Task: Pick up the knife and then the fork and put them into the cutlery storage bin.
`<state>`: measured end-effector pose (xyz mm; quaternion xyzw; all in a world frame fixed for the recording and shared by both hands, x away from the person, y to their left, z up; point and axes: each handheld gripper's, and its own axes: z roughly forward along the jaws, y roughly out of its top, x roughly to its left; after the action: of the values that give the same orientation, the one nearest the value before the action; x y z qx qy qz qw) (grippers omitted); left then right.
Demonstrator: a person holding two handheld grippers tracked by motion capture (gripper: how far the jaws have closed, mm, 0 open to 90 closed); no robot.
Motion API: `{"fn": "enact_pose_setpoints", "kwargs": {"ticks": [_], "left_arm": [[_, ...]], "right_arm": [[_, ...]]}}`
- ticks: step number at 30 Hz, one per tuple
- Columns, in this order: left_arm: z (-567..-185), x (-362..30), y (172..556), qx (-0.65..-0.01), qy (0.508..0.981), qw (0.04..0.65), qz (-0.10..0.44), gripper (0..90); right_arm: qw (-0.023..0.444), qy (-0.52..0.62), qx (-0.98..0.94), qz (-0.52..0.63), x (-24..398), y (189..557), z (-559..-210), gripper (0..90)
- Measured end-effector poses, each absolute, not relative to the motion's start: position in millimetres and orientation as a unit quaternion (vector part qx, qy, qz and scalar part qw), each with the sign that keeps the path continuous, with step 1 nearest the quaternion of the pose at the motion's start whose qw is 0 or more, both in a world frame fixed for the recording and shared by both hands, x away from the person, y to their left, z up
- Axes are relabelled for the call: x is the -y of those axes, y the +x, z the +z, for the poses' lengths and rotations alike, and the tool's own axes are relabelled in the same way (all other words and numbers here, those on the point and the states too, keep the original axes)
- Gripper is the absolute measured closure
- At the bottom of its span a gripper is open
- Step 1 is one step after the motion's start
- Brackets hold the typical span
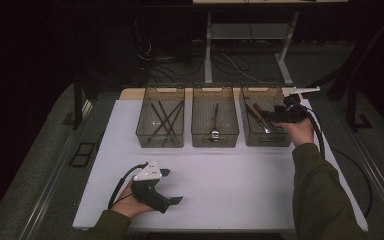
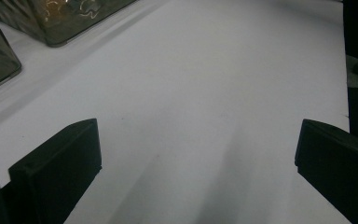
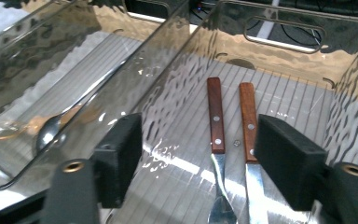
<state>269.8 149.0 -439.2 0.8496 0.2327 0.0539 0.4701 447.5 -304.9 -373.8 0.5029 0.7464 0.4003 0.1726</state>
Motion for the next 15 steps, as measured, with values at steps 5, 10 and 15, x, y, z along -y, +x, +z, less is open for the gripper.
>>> {"fn": "enact_pose_setpoints", "kwargs": {"ticks": [5,10,15], "left_arm": [[-439,-149,272,-0.234,0.849,0.470,0.055,0.0],[-439,-150,274,-0.233,0.850,0.469,0.057,0.0],[-439,-152,273,-0.237,0.847,0.471,0.057,0.0]], "right_arm": [[0.169,0.484,-0.761,0.398,302,439,-367,19.4],[0.164,0.458,-0.773,0.406,296,427,-360,19.2],[0.160,0.438,-0.773,0.431,293,413,-358,19.1]]}}
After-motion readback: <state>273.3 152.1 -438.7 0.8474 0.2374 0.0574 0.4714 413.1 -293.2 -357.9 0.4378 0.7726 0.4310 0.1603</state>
